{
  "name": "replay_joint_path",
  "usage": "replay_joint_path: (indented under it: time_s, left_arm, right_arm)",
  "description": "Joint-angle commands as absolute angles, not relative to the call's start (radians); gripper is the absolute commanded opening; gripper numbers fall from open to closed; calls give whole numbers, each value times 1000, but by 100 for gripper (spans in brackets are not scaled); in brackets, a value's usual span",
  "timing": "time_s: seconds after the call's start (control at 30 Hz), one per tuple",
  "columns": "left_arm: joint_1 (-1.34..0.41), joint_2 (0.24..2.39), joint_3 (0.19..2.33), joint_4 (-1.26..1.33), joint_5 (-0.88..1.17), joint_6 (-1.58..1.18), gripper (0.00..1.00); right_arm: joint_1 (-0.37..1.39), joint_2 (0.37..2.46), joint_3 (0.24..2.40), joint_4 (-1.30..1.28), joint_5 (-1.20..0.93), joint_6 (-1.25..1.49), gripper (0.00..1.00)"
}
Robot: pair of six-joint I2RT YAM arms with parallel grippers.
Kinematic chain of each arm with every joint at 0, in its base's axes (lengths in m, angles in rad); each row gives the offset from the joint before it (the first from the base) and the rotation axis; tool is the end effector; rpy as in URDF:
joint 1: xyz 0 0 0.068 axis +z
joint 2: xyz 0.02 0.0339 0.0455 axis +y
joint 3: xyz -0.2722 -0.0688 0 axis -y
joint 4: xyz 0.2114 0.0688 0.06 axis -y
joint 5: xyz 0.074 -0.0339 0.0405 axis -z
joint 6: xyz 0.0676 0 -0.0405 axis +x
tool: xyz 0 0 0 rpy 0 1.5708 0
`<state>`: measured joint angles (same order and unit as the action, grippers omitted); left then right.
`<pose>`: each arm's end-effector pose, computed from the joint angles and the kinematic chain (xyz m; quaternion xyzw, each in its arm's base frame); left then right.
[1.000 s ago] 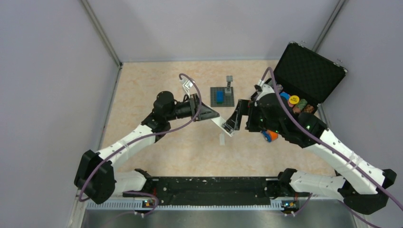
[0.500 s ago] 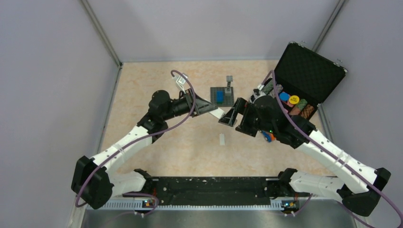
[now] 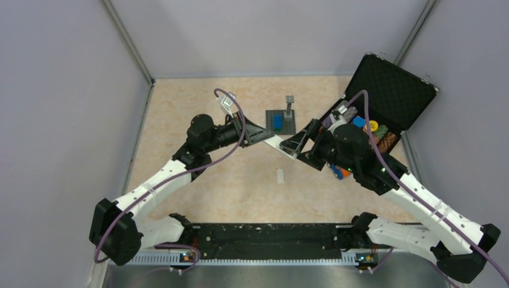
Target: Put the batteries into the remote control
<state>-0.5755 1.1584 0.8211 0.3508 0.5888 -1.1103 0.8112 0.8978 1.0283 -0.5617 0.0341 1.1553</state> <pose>0.1981 -0.1732 0.3513 0.0216 0.7028 -0.6442 0.3011 0.1261 0.1295 0.3542 0.1532 0.8279 0.4410 0.3109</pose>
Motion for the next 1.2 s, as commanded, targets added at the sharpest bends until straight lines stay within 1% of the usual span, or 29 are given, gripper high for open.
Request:
replay_joint_path:
  time_s: [0.0, 0.1, 0.2, 0.3, 0.4, 0.83, 1.0, 1.17]
  left_arm:
    - [-571, 1138, 835, 423, 583, -1119, 0]
    - [-571, 1143, 834, 429, 591, -1120, 0]
    - [-571, 1144, 834, 431, 597, -1117, 0]
    - [-571, 1144, 834, 433, 610, -1116, 0]
    - [-571, 1144, 834, 433, 621, -1118, 0]
    - [-571, 1128, 843, 370, 598, -1086, 0]
    - [-571, 1128, 854, 343, 592, -1073, 0]
    - [-571, 1134, 869, 325, 586, -1074, 0]
  right_arm:
    - [789, 869, 1009, -495, 44, 1182, 89]
    - [787, 870, 995, -479, 35, 1187, 83]
    - [784, 876, 986, -472, 29, 1192, 82]
    - [782, 876, 983, -465, 28, 1197, 84]
    - [783, 874, 974, -461, 32, 1207, 84]
    - [781, 890, 967, -441, 5, 1199, 77]
    - [781, 903, 971, -428, -29, 1180, 69]
    - [781, 922, 982, -427, -50, 1162, 69]
